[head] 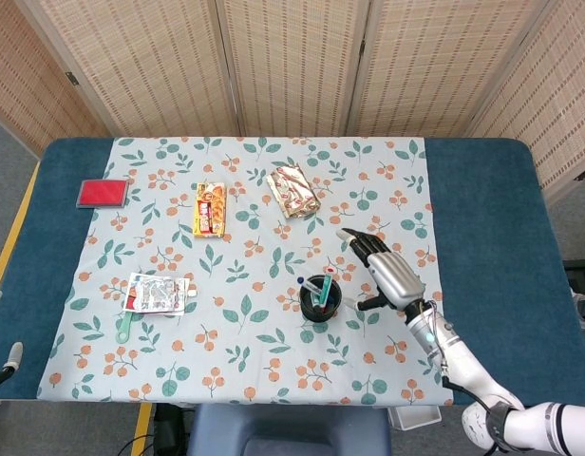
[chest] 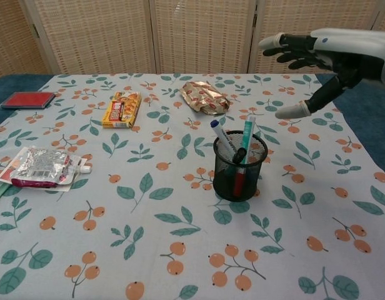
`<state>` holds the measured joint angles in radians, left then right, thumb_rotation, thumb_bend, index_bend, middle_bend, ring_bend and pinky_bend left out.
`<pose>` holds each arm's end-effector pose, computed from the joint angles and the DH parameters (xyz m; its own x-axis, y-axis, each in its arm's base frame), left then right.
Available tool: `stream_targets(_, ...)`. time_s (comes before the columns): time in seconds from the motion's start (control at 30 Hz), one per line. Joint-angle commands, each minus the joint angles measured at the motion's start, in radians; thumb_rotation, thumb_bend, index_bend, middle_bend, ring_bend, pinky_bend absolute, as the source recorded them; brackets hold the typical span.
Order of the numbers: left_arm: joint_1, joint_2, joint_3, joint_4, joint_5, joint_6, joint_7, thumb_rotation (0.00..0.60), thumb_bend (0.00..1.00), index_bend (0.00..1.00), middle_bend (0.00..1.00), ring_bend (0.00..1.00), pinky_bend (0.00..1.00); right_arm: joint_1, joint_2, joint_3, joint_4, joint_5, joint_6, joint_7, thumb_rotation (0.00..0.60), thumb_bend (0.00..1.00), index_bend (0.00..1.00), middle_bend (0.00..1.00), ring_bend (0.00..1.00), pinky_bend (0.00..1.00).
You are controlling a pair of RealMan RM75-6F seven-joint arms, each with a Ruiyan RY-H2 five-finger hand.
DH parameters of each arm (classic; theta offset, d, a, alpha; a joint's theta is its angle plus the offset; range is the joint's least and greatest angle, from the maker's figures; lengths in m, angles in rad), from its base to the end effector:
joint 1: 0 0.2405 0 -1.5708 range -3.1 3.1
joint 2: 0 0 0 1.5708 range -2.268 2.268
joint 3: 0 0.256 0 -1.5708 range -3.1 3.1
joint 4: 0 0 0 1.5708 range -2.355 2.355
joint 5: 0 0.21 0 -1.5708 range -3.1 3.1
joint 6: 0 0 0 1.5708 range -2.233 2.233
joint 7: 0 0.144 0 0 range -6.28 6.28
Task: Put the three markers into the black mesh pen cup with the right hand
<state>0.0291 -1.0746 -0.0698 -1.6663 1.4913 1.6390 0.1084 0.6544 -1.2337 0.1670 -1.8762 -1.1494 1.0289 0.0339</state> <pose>-0.3132 0.1478 0.1917 0.4915 -0.1142 0.8633 0.8698 0.1124 -0.4804 -0.1364 -0.3045 0.0641 0.0457 -0.3764 0.9253 -0.9603 -0.2716 -0.0630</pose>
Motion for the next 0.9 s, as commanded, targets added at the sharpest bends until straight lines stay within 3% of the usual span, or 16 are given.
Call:
stream_targets(0.03,0.0,0.0,0.0,0.0,0.0,0.0,0.0,0.6,0.4,0.01,0.16,0.06,0.26,-0.02,0.074,0.037,-0.045,-0.018,0.017,0.051,0.6,0.18,0.0,0.0,0.0,0.0)
stream_targets(0.17,0.0,-0.001,-0.001,0.0,0.003,0.004,0.001,0.6,0.4,0.01,0.16,0.06,0.26,-0.083,0.164,0.018,-0.04,-0.149,0.074,0.126,0.6,0.17,0.0,0.0,0.0,0.0)
stream_targets(0.33,0.004,-0.002,-0.001,0.001,0.022,0.025,0.002,0.6,0.4,0.01,0.16,0.06,0.26,-0.2,0.231,-0.105,0.092,-0.374,0.197,0.068,0.6,0.17,0.0,0.0,0.0,0.0)
stream_targets(0.5,0.003,-0.005,0.003,0.002,0.052,0.039,0.008,0.6,0.4,0.01,0.16,0.06,0.26,-0.343,0.133,-0.153,0.273,-0.447,0.418,-0.139,0.6,0.18,0.0,0.0,0.0,0.0)
stream_targets(0.63,0.002,-0.006,0.008,0.002,0.068,0.042,0.013,0.6,0.4,0.01,0.16,0.06,0.26,-0.432,0.039,-0.157,0.407,-0.461,0.559,-0.159,0.6,0.2,0.0,0.0,0.0,0.0)
stream_targets(0.77,0.002,-0.004,0.011,0.001,0.075,0.044,0.01,0.6,0.4,0.01,0.16,0.06,0.26,-0.485,-0.03,-0.151,0.528,-0.44,0.619,-0.14,0.6,0.21,0.0,0.0,0.0,0.0)
stream_targets(0.9,0.0,-0.006,0.013,0.0,0.087,0.045,0.011,0.6,0.4,0.01,0.16,0.06,0.26,-0.499,-0.025,-0.146,0.524,-0.426,0.609,-0.148,0.6,0.22,0.0,0.0,0.0,0.0)
